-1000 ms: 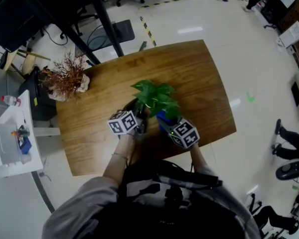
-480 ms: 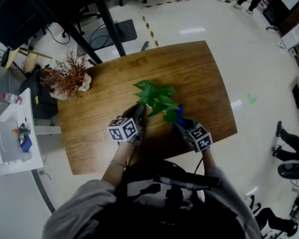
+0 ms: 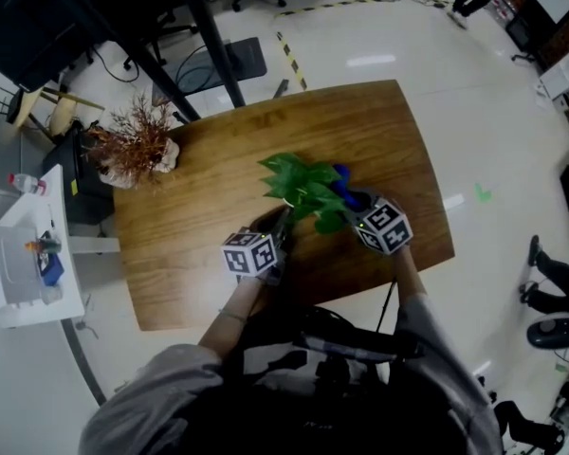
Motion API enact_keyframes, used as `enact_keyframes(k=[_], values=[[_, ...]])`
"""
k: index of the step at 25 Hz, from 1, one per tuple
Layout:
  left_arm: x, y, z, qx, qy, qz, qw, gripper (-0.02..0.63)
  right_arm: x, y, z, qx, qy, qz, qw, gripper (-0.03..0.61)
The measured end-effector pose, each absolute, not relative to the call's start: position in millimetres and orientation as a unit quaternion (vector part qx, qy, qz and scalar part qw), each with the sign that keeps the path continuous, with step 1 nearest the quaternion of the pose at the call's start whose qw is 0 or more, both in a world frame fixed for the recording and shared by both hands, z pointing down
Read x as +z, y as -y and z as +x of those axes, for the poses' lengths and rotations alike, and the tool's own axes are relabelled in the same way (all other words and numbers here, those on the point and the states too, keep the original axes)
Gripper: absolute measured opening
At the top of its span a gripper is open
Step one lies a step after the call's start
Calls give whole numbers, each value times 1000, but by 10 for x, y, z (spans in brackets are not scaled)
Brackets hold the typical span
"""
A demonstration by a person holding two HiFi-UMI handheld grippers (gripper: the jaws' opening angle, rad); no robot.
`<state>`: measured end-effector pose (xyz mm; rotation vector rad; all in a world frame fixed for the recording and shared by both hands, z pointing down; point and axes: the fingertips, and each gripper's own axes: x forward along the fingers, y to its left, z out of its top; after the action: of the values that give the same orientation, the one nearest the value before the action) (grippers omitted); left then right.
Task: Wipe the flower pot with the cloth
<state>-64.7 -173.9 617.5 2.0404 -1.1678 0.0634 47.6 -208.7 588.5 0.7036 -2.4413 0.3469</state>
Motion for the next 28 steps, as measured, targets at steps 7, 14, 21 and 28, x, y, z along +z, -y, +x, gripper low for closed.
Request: enact_keyframes(k=[7,14,21,28], values=[[6116,1850,-738,14,470,797,379,6,5918,1969,211,135,922,231,281,57],[6128,1978,-1096,-9,514,770,378,6,5953,1646,-56,173,926,222,251,57],[6091,2079,-1416,-30,544,752,370,6,6109,1386,-272,199,922,214,254,57],[6139,1922,-1391,-16,530,759,378,6,6009,1701,77,186,911,276,246,57]])
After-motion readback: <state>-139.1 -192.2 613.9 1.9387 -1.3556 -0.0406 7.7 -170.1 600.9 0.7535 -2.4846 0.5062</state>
